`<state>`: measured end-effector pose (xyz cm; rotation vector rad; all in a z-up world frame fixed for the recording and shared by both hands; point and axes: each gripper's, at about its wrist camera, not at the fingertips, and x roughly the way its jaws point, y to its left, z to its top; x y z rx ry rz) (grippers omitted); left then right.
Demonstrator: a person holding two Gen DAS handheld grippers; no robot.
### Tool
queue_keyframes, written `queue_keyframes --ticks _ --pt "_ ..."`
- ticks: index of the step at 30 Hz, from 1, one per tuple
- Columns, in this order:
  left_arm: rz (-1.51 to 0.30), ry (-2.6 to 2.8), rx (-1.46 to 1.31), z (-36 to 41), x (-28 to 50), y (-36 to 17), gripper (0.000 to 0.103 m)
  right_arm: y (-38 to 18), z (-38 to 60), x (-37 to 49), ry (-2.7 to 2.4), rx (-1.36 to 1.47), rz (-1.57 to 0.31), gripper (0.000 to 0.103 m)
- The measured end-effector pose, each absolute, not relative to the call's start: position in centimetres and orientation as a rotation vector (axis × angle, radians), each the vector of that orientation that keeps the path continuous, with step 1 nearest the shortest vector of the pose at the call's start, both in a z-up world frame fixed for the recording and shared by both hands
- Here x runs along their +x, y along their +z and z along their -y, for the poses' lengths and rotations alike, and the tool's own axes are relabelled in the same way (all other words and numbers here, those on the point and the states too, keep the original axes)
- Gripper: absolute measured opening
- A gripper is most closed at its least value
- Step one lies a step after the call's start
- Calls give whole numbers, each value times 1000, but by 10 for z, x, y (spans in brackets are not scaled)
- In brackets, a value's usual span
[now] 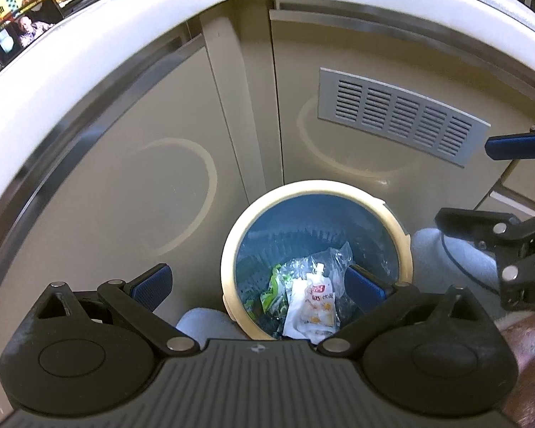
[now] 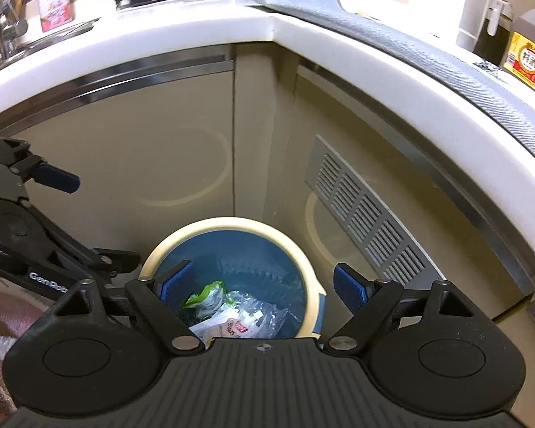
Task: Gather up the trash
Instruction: 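Raise both tools back toward the mat with the toothbrush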
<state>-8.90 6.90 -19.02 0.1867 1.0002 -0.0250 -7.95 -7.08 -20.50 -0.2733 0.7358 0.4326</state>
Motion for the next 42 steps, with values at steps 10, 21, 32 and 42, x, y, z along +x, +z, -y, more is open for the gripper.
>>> queue_keyframes --ticks 10,21,32,42 --pt "-886 -52 127 -72 -76 -142 103 -158 96 -81 454 -194 -655 86" --pt "-685 -102 101 -63 -55 -57 103 -80 124 -84 464 -139 -406 90" --pt "-574 -169 96 -41 18 13 103 -50 188 -10 162 28 -329 93" --pt "-578 -102 -20 -27 147 32 103 -56 203 106 43 45 -374 98"
